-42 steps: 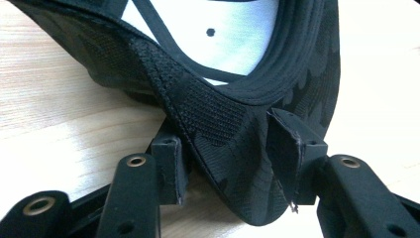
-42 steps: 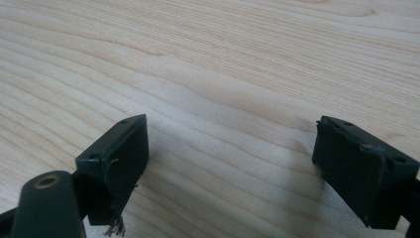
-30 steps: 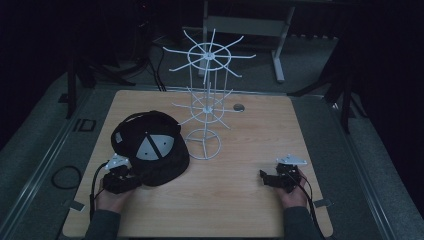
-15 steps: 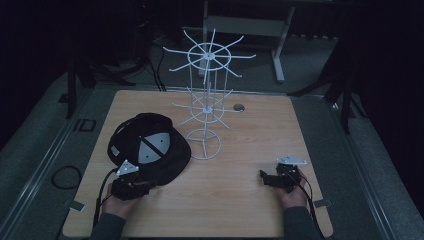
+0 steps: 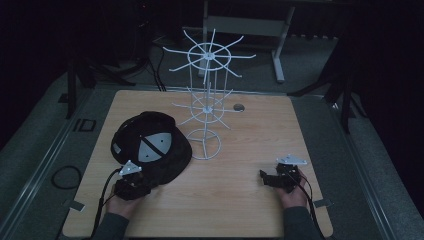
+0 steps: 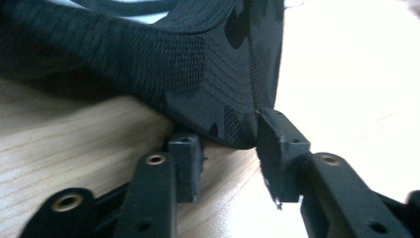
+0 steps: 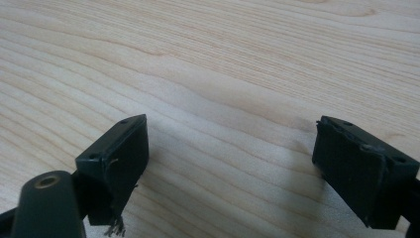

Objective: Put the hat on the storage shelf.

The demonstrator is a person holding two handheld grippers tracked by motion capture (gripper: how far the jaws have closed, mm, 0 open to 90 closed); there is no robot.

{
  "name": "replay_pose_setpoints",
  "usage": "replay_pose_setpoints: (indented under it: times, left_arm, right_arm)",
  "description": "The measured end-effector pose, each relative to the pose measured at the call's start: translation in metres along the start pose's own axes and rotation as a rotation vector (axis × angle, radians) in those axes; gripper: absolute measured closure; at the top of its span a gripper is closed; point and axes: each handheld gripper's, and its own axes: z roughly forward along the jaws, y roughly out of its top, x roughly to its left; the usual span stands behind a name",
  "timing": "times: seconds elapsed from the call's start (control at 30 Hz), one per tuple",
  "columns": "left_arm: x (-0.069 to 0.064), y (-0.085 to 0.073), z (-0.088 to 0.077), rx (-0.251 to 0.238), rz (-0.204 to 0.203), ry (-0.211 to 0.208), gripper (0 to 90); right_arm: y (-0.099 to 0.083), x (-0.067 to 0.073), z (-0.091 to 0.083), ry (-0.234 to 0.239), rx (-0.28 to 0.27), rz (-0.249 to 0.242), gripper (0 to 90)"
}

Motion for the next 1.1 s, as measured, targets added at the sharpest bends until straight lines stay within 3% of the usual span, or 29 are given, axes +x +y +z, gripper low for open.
replay_pose_setpoints:
  times: [0.23,0.47,0.53,0.6,0.83,0.9,1.1]
  left_arm:
    - [0.008,0.003,-0.013,-0.072,-0.039,-0.001,74.4]
    - [0.018,0.008,-0.019,-0.156,-0.132,-0.007,75.3]
    - [0.016,0.009,-0.013,-0.147,-0.136,-0.02,66.8]
    - [0.012,0.009,-0.004,-0.125,-0.12,-0.02,64.7]
    - [0.011,0.018,0.005,-0.144,-0.145,-0.013,64.7]
    - [0.01,0.024,0.009,-0.139,-0.134,-0.008,65.5]
    - [0.011,0.029,0.011,-0.138,-0.157,-0.028,73.2]
  right_arm:
    - [0.0,0.0,0.0,0.0,0.0,0.0,14.1]
    - [0.0,0.0,0.0,0.0,0.0,0.0,14.2]
    - [0.0,0.0,0.0,0.001,0.0,0.0,14.2]
    - [0.0,0.0,0.0,0.0,0.0,0.0,14.2]
    - [0.0,0.0,0.0,0.001,0.0,0.0,14.2]
    - [0.0,0.0,0.0,0.0,0.001,-0.001,14.2]
    - [0.0,0.0,0.0,0.0,0.001,-0.001,14.2]
